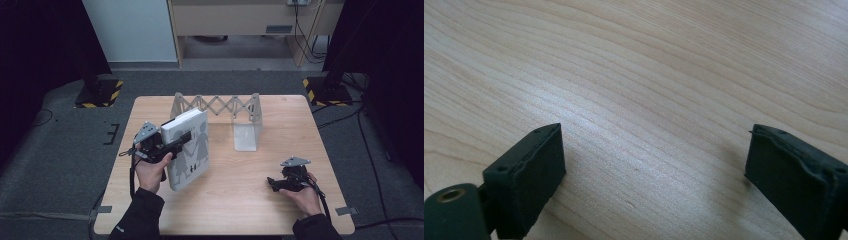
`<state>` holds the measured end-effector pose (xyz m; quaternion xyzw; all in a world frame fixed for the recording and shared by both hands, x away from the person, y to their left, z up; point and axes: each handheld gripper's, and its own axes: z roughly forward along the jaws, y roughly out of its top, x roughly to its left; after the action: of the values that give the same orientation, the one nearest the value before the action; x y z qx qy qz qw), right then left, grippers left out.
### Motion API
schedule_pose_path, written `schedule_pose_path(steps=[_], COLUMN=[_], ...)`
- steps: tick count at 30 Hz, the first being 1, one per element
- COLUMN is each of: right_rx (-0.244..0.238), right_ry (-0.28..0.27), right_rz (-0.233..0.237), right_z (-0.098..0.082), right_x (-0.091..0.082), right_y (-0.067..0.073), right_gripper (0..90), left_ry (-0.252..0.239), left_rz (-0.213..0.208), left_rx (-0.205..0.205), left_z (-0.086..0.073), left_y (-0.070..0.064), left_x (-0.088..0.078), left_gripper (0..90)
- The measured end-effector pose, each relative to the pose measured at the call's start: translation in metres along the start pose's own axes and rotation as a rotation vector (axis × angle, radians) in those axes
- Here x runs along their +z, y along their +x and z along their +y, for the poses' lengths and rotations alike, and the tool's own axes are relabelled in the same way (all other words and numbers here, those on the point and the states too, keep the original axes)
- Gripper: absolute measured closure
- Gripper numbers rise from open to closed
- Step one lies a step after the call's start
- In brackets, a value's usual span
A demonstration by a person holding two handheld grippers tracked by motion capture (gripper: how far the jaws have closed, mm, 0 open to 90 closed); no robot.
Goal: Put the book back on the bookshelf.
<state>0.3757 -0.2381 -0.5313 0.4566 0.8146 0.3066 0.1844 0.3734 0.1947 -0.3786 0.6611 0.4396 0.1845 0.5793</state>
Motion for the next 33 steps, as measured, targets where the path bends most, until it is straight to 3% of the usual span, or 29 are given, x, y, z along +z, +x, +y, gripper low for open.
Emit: schedule_pose_path(steps=[5,10,15,20,27,33], right_rx=[0.045,0.050,0.051,0.053,0.058,0.055], right_ry=[-0.005,-0.051,-0.050,-0.050,-0.050,-0.050], right_rz=[0.007,-0.010,-0.011,-0.012,-0.013,-0.013], right_z=[-0.002,-0.007,-0.007,-0.007,-0.007,-0.007], right_x=[0.001,0.004,0.004,0.004,0.005,0.005], right_y=[-0.002,-0.001,-0.001,-0.001,-0.001,-0.001], right_gripper=[5.7,2.0,1.8,1.6,1.5,1.5], left_ry=[-0.012,-0.031,-0.046,-0.057,-0.071,-0.069], left_rz=[0.031,0.062,0.088,0.131,0.176,0.217], left_rx=[0.017,0.021,0.020,0.039,0.006,0.022], left_z=[0.006,0.013,0.023,0.032,0.032,0.029], left_y=[0.004,0.011,0.019,0.024,0.036,0.043], left_x=[0.001,-0.003,-0.001,0.013,0.035,0.055], left_gripper=[51.1,51.1,51.2,51.2,51.1,51.2])
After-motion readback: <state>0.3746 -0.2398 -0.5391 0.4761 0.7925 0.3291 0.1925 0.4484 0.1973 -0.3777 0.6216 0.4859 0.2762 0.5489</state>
